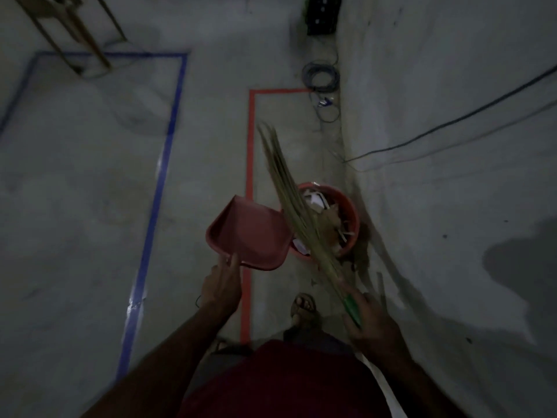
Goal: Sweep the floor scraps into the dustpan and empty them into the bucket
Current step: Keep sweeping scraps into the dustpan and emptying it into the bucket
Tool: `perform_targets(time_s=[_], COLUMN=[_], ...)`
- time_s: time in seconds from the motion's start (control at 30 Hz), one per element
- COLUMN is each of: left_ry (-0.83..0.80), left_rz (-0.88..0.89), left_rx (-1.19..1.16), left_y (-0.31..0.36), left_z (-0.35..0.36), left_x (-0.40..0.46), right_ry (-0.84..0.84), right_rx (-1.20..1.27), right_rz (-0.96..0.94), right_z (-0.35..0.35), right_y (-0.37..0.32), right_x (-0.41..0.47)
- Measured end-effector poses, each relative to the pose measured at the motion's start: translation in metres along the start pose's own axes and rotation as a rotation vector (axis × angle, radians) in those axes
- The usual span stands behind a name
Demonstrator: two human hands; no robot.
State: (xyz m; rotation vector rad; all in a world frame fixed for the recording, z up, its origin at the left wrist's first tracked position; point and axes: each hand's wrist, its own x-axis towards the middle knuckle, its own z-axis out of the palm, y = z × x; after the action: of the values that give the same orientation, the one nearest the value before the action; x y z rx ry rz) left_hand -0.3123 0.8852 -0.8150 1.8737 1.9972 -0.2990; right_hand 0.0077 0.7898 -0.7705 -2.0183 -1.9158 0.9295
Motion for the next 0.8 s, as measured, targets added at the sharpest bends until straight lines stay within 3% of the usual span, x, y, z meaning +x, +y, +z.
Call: perform_targets(time_s=[0.47,0.8], left_ry=[0.326,0.507], left_rz=[-0.425,-0.905], left_rx=[-0.100,-0.419], left_y=[-0.259,-0.406], left_z=[-0.054,-0.037], left_x=[-0.108,-0.189], right_ry=[-0.070,-0.205], right_rx=[-0.222,-0.335], right_rz=[-0.539,-0.879], right_z=[0.108,0.209], right_y=[-0.261,-0.449], right_x=[0.075,0.103])
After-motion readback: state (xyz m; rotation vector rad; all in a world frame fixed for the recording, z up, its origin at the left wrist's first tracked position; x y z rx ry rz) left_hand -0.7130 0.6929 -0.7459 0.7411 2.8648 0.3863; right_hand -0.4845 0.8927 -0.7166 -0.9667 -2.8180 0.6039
